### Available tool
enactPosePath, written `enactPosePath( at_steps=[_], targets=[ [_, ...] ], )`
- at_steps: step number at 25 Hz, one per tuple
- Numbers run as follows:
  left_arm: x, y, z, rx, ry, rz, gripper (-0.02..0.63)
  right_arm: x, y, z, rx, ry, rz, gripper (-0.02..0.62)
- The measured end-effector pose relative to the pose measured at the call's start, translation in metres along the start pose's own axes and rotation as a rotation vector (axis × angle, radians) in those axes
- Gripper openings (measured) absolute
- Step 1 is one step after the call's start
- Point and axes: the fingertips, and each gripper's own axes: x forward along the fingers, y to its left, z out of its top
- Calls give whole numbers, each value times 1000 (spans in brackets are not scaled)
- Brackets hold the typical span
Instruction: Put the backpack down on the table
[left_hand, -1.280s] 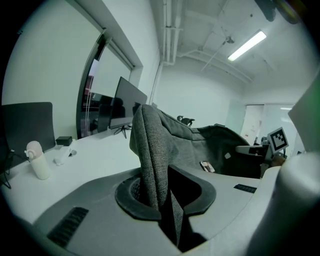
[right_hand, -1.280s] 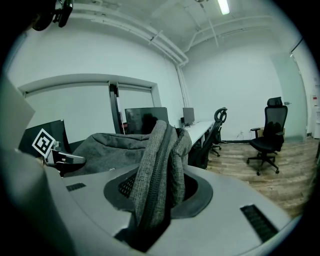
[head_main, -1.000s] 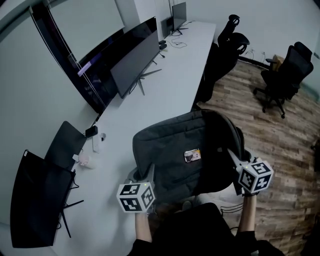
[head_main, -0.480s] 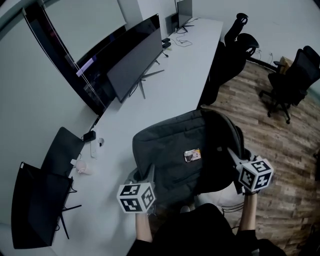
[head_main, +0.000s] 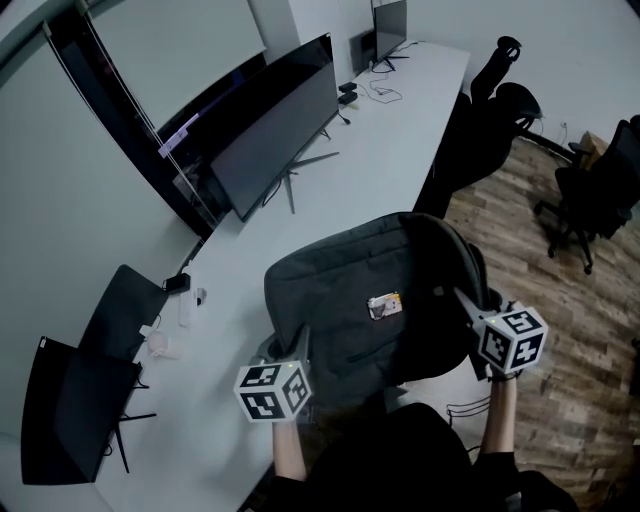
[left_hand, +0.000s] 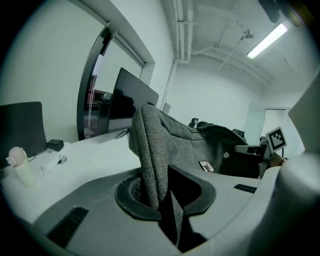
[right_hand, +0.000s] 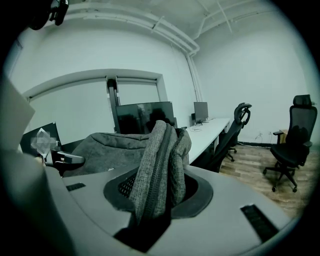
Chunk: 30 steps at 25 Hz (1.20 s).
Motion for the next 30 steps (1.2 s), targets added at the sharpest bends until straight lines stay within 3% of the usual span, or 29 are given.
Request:
enactPosePath(
  at_steps=[16,30],
  targets=[
    [49,1,30,-82,-31,115,69,79,-45,44,-54,28,151,114],
    [95,49,41,-163,15,159,69,167,-43,65,-105,116,199,114]
  ],
)
